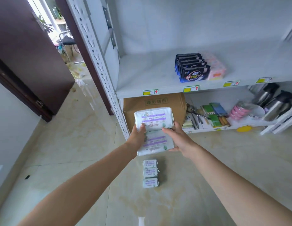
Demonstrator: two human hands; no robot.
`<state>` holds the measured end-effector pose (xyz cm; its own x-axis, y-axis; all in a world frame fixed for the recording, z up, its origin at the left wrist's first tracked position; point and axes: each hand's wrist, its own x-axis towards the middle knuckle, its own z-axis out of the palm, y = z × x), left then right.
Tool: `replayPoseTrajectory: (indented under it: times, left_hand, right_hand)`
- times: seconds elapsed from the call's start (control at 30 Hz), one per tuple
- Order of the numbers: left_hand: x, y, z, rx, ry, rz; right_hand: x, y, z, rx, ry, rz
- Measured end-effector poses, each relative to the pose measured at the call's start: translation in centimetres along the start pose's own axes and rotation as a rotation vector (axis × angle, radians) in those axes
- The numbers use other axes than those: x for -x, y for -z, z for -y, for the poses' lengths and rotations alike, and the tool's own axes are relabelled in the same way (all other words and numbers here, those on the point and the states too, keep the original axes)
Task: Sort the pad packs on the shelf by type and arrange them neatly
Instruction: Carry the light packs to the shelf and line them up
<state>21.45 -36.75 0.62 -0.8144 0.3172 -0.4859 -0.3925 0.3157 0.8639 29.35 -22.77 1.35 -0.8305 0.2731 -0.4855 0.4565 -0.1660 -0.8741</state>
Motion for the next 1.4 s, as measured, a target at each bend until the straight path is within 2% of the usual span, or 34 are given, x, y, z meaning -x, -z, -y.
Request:
replayPoseTrajectory:
  times: [0.23, 0.5, 0.93, 1.17, 1.4]
  left_hand:
    - [2.3, -1.2, -4.6, -0.012, -0.045, 0.008]
    - [-0.3, -2.3, -7.0, -0.012, -0.042, 0.0]
    - [-12.1, -4.0, -14.3, 0.002, -0.043, 0.075]
    - [-16.3, -4.4, -17.3, 0.024, 0.051, 0.115]
    - [-21.9, -5.4, -18.9, 0.054, 0.08, 0.074]
  right_hand:
    - [2.6, 1.8, 3.1, -0.018, 0.058, -0.04]
    - [1.2, 3.6, 5.7, -0.016, 0.067, -0.044]
    - [-9.6, 7.2, 12.3, -0.014, 0.058, -0.1]
    - [-15.1, 8.3, 13.7, -0.068, -0.002, -0.088]
    - [-20.3, 9.8, 15.9, -0.053, -0.051, -0.054]
